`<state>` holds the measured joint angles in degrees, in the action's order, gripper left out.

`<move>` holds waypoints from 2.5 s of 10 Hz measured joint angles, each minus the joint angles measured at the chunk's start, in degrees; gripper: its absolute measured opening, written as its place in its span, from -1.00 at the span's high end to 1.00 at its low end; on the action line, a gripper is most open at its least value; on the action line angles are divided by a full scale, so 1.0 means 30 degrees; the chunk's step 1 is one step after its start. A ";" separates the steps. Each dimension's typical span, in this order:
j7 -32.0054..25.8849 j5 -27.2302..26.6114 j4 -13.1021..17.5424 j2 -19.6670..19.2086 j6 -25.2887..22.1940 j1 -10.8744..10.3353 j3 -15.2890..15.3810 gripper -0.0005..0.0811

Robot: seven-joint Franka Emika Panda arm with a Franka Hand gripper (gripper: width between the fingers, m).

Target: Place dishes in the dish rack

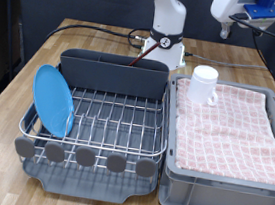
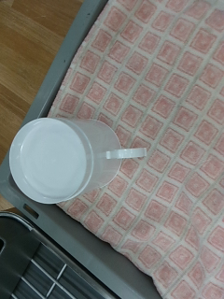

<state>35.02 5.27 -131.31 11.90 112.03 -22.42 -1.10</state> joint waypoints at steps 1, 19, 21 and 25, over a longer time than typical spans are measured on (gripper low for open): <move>-0.0219 0.0025 -0.0095 -0.0342 0.0003 0.0002 0.0012 -0.98; -0.1243 -0.0250 -0.2299 -0.5816 0.5550 0.0200 -0.0393 -0.98; -0.1311 -0.0253 -0.2550 -0.5828 0.5838 0.0219 -0.0493 -0.98; -0.1449 -0.0253 -0.2943 -0.5839 0.6500 0.0222 -0.0629 -0.72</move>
<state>30.67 4.51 -140.14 -5.61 131.53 -21.76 -2.99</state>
